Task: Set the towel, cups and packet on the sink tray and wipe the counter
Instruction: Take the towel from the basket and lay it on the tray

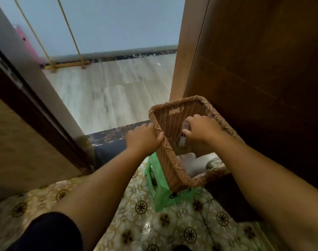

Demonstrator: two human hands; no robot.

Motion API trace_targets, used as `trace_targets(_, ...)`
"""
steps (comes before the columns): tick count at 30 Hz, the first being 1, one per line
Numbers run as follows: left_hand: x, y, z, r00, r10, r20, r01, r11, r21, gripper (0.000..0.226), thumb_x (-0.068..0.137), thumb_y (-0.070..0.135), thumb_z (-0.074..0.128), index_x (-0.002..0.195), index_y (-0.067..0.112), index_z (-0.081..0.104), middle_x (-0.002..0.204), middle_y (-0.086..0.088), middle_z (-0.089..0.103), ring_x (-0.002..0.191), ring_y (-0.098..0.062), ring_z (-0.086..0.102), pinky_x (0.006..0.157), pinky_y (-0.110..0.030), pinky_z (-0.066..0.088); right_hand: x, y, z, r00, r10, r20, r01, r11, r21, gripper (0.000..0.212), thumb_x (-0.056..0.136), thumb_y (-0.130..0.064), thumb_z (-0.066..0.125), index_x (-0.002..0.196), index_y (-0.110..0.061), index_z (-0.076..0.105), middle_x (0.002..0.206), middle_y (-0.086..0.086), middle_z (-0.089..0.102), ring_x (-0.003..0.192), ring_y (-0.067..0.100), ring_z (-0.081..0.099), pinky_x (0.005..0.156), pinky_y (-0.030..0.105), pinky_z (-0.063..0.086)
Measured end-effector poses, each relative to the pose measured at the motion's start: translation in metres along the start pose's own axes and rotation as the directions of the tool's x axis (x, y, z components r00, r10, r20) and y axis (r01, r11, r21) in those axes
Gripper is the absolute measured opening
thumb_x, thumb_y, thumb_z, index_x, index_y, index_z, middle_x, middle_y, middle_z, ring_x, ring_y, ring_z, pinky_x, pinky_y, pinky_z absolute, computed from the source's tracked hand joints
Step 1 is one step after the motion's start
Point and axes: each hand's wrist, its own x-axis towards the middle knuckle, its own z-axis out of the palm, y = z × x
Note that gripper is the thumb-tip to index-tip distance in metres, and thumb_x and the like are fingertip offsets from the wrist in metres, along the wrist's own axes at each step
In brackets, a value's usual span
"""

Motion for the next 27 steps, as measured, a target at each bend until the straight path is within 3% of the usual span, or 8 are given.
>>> trace_targets(7,0.018,0.043,0.048,0.992,-0.119,0.047,0.122,0.99,-0.076,0.051,0.088,0.063,0.034,0.11,0.022,0.055,0.107,-0.006,0.064,0.095,-0.028,0.061,0.08,-0.045,0.048,0.033,0.057,0.021,0.996,-0.048,0.069,0.048,0.999,0.0,0.045,0.088,-0.054,0.049,0.122,-0.024,0.053,0.116,0.005,0.058,0.104,0.028,0.057,0.083,0.049,0.05)
trace_targets(10,0.023,0.061,0.07,0.964,-0.261,0.043,0.264,0.959,-0.106,0.052,0.09,0.058,0.04,0.125,0.021,0.049,0.129,-0.01,0.056,0.112,-0.03,0.055,0.087,-0.048,0.047,0.062,0.083,0.036,0.985,-0.123,0.123,0.124,0.992,-0.003,0.046,0.088,-0.054,0.049,0.123,-0.024,0.053,0.117,0.005,0.058,0.107,0.028,0.056,0.085,0.048,0.049)
trace_targets(12,0.021,0.076,0.086,0.899,-0.434,0.056,0.436,0.881,-0.185,0.067,0.092,0.055,0.045,0.146,0.021,0.028,0.157,-0.012,0.025,0.137,-0.034,0.033,0.101,-0.054,0.039,0.082,0.094,0.055,0.959,-0.212,0.189,0.217,0.976,-0.005,0.047,0.088,-0.054,0.049,0.125,-0.025,0.053,0.117,0.005,0.058,0.106,0.028,0.057,0.083,0.045,0.048)
trace_targets(15,0.015,0.102,0.109,0.714,-0.679,0.17,0.689,0.641,-0.338,0.082,0.093,0.053,0.046,0.155,0.018,0.003,0.164,-0.009,-0.002,0.147,-0.035,0.014,0.112,-0.054,0.029,0.108,0.105,0.094,0.876,-0.327,0.355,0.346,0.938,0.01,0.049,0.091,-0.05,0.049,0.131,-0.022,0.05,0.121,0.007,0.057,0.107,0.028,0.057,0.081,0.042,0.05)
trace_targets(17,0.012,0.115,0.123,0.625,-0.738,0.256,0.762,0.505,-0.404,0.084,0.094,0.052,0.045,0.155,0.016,0.0,0.163,-0.012,0.007,0.144,-0.035,0.024,0.108,-0.05,0.033,0.12,0.111,0.125,0.801,-0.368,0.472,0.397,0.917,0.04,0.046,0.092,-0.043,0.051,0.129,-0.017,0.052,0.122,0.01,0.058,0.106,0.029,0.057,0.08,0.039,0.048)
trace_targets(19,0.015,0.12,0.128,0.573,-0.761,0.305,0.797,0.431,-0.423,0.08,0.096,0.05,0.043,0.155,0.015,0.001,0.157,-0.015,0.029,0.135,-0.035,0.04,0.101,-0.047,0.039,0.13,0.115,0.153,0.733,-0.383,0.563,0.421,0.905,0.067,0.04,0.092,-0.038,0.054,0.123,-0.013,0.055,0.12,0.012,0.061,0.104,0.03,0.058,0.082,0.037,0.049)
trace_targets(22,0.022,0.117,0.129,0.557,-0.784,0.273,0.813,0.45,-0.369,0.064,0.1,0.04,0.041,0.151,0.011,0.017,0.136,-0.02,0.054,0.118,-0.039,0.055,0.091,-0.043,0.044,0.146,0.112,0.193,0.654,-0.37,0.66,0.392,0.912,0.123,0.04,0.092,-0.031,0.054,0.125,-0.008,0.056,0.125,0.015,0.06,0.109,0.031,0.057,0.088,0.034,0.047)
trace_targets(27,0.025,0.119,0.135,0.587,-0.785,0.2,0.786,0.492,-0.375,0.052,0.101,0.035,0.042,0.145,0.01,0.029,0.128,-0.019,0.06,0.112,-0.037,0.059,0.087,-0.039,0.045,0.178,0.11,0.265,0.572,-0.313,0.758,0.224,0.949,0.223,0.051,0.092,-0.018,0.057,0.139,-0.006,0.043,0.14,0.017,0.047,0.121,0.032,0.049,0.1,0.032,0.04)
